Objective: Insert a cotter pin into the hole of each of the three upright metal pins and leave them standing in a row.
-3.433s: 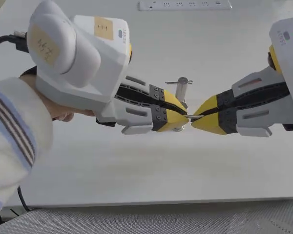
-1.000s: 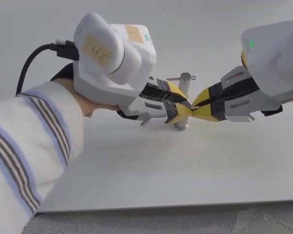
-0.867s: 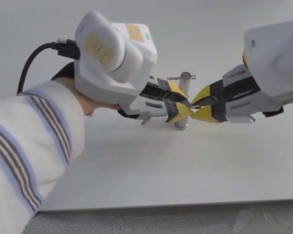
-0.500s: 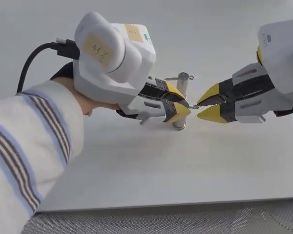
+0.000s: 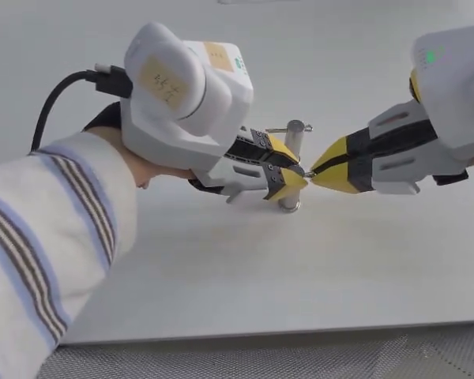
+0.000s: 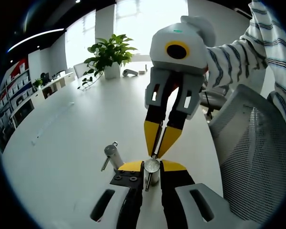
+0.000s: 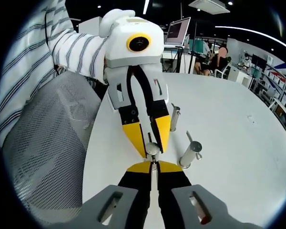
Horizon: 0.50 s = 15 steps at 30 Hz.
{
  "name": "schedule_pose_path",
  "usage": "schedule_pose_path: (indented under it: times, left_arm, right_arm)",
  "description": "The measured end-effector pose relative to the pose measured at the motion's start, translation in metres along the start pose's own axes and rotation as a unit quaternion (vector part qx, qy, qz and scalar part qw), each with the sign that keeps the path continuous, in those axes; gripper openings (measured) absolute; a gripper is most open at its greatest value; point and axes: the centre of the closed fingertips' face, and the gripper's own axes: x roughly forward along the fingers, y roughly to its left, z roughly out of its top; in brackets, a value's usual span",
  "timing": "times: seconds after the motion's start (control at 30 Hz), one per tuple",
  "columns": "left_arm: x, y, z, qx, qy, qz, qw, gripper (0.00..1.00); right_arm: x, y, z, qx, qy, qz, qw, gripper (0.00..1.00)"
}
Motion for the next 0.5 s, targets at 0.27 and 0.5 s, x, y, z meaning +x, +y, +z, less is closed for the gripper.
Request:
schedule_pose_path:
  times: [0.27, 0.5]
  left_arm:
    - [-0.0006, 0.0008, -0.0001, -0.004, -0.001, 0.001, 1.0000, 0.09]
    - [-0.0022, 0.0004, 0.0006, -0.009, -0.004, 0.001, 0.9999, 0.10]
  right_arm:
    - [-0.0003, 0.0002, 0.0009, -0.018, 0.007, -0.001, 0.9998, 0.00]
    - [-0.0008, 0.0020, 0.0025, -0.009, 0.003, 0.004, 0.9999, 0.07]
